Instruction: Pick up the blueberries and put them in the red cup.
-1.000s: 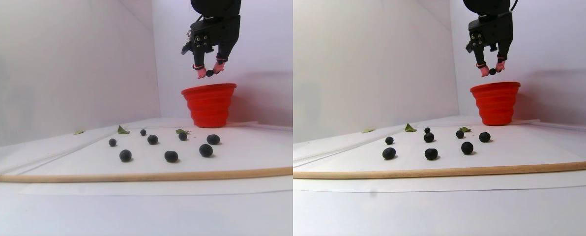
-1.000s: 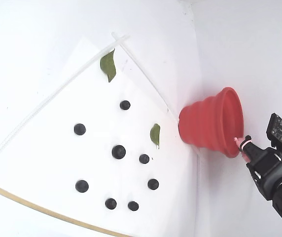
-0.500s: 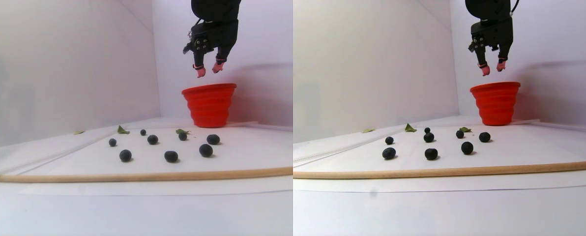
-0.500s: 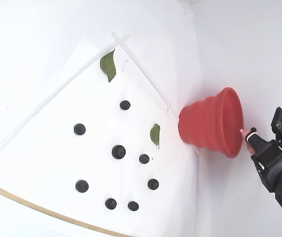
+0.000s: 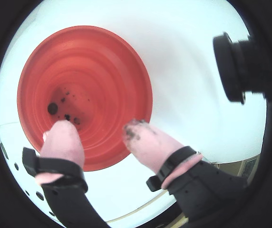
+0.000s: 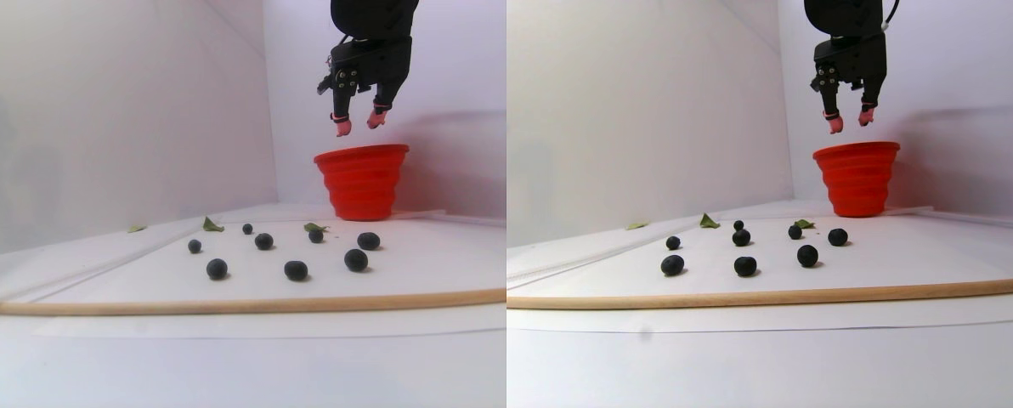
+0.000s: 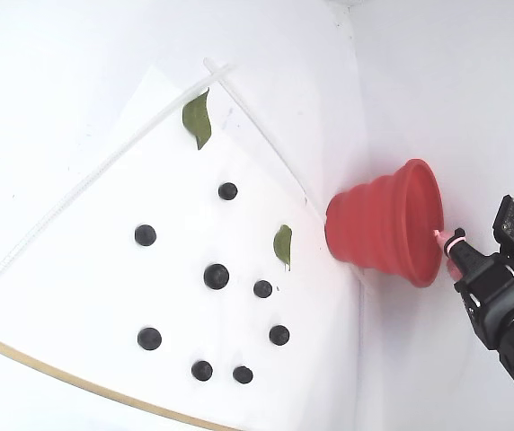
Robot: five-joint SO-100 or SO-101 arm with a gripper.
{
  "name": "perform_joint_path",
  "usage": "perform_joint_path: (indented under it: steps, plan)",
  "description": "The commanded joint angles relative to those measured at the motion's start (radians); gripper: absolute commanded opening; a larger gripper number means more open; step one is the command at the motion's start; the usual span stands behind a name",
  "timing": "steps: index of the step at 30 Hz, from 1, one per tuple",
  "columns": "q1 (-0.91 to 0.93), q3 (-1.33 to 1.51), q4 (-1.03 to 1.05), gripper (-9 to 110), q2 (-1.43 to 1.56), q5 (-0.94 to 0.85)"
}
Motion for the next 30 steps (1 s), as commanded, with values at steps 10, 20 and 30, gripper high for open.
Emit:
perform_joint_path:
  steps: [10,20,30]
  plan:
    - [-0.018,0.158,-0.023,18,0.287,-0.031]
    - [-0.051,0.288,0.044,18,0.411,-0.037]
    - [-0.069,0.377,0.103,18,0.483,-0.034]
